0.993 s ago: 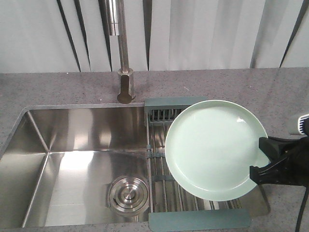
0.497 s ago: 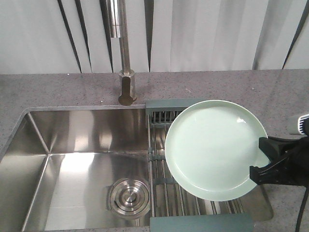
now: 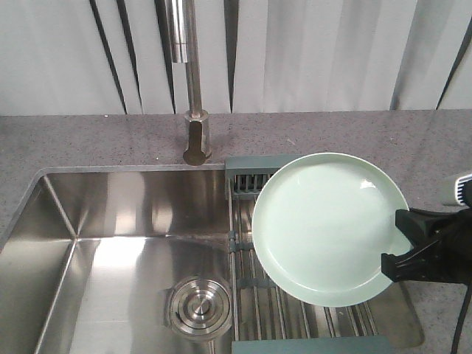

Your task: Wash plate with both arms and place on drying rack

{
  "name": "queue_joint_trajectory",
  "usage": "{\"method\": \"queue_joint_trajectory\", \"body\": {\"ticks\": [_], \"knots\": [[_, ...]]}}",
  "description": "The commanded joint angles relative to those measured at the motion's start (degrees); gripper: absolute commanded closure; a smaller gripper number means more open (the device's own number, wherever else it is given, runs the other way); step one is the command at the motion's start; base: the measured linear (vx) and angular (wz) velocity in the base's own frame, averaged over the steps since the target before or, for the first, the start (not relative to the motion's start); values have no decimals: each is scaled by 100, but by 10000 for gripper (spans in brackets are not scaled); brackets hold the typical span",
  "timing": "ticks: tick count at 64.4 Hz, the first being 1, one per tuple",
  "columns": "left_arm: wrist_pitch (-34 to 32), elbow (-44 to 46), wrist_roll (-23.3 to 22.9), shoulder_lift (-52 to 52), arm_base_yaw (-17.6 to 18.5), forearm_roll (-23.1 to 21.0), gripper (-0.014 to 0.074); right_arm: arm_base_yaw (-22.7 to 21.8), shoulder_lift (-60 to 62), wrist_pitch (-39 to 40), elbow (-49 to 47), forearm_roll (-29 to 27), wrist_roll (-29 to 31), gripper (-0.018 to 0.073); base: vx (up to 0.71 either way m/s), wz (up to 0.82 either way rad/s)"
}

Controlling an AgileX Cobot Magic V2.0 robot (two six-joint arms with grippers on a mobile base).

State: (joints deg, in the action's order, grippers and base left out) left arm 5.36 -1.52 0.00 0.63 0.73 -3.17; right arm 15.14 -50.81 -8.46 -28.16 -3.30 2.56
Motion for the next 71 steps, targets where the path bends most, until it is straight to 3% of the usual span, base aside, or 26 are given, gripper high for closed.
{"method": "queue_joint_trajectory", "body": {"ticks": [1,64,71], "knots": [[-412,-86,0,93,-13,-15,602,-19,65,420,-170,-3,18,567,2,0],[-412,-86,0,93,-13,-15,602,-19,65,427,-170,-3,18,567,0,0],[-805,-86,0,93,-13,17,602,-19,65,427,-170,-3,18,567,0,0]]}}
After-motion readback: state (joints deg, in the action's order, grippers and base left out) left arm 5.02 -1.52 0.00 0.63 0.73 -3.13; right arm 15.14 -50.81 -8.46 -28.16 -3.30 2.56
